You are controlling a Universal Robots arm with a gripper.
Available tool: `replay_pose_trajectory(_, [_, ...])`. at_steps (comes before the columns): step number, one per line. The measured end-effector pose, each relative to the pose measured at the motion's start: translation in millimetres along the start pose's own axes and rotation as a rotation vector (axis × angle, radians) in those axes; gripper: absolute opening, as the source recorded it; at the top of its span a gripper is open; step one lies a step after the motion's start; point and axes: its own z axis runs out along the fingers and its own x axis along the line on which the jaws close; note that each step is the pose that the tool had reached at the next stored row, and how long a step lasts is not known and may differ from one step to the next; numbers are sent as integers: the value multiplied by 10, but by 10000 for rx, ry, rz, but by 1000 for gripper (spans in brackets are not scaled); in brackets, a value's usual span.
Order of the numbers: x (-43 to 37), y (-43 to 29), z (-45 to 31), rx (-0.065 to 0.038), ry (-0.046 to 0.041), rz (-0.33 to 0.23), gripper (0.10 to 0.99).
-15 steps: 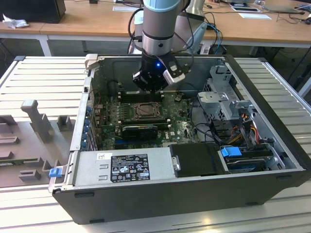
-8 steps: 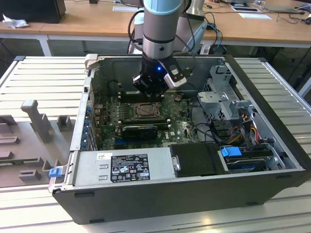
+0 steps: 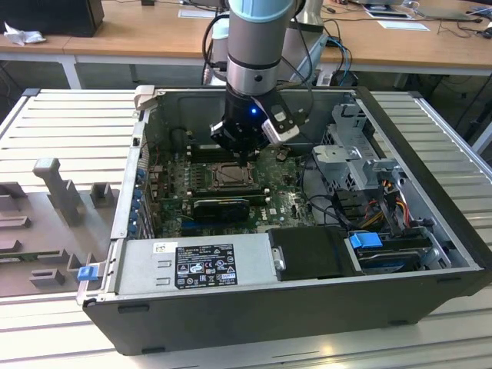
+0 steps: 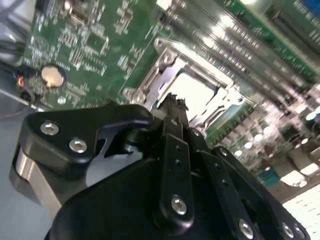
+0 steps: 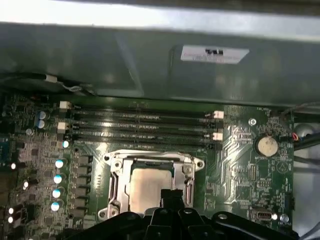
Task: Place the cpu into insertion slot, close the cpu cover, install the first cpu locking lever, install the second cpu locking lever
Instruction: 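Install the second cpu locking lever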
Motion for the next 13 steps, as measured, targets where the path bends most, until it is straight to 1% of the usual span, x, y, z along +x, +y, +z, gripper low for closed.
replay_pose_trajectory(2, [6,-98,-6,-1,0,-1,106])
replay_pose_trajectory(5, [7,-112,-57,-1,0,0,106])
replay_pose_trajectory(8, [9,-148,-69,-2,-1,-1,106])
replay_pose_trajectory(11, [16,-235,-76,-4,0,0,106])
replay_pose_trajectory(13, [21,-310,-83,-17,-1,-1,106])
